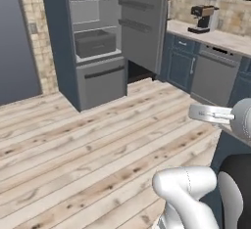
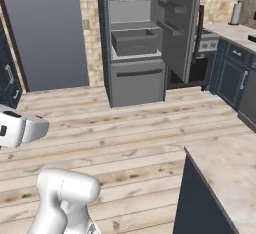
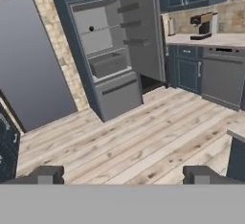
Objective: Gather the corn and avocado from the fridge and place them on a tray on the dining counter. Then gather the chicken drumsticks from the fridge and place them on the other tray.
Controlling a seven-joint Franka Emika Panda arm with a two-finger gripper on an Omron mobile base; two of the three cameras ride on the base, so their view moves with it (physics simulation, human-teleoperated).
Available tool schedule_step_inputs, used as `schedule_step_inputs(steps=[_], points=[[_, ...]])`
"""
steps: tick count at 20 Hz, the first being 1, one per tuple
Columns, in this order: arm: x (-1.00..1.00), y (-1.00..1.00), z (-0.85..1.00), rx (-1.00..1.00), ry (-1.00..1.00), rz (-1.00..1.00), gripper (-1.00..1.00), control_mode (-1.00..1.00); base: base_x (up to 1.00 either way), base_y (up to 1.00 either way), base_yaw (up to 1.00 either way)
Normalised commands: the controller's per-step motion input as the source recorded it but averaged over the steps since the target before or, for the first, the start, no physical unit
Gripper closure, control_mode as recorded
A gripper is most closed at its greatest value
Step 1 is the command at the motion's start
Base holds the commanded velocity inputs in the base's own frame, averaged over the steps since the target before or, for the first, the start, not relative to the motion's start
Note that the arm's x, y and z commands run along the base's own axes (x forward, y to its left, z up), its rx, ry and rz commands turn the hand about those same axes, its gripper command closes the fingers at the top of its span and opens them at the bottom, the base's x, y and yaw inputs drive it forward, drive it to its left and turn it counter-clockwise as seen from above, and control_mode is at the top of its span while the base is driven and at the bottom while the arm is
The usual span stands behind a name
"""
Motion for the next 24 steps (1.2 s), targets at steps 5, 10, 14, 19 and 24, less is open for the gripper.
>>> schedule_step_inputs(steps=[5,10,14,19,24], points=[[0.00,0.00,0.00,0.00,0.00,0.00,-1.00,1.00,1.00,0.73,-0.23],[0.00,0.00,0.00,0.00,0.00,0.00,-1.00,1.00,1.00,0.68,-0.20],[0.00,0.00,0.00,0.00,0.00,0.00,-1.00,1.00,1.00,0.49,-0.11],[0.00,0.00,0.00,0.00,0.00,0.00,-1.00,1.00,1.00,0.32,-0.04],[0.00,0.00,0.00,0.00,0.00,0.00,-1.00,1.00,1.00,0.12,0.00]])
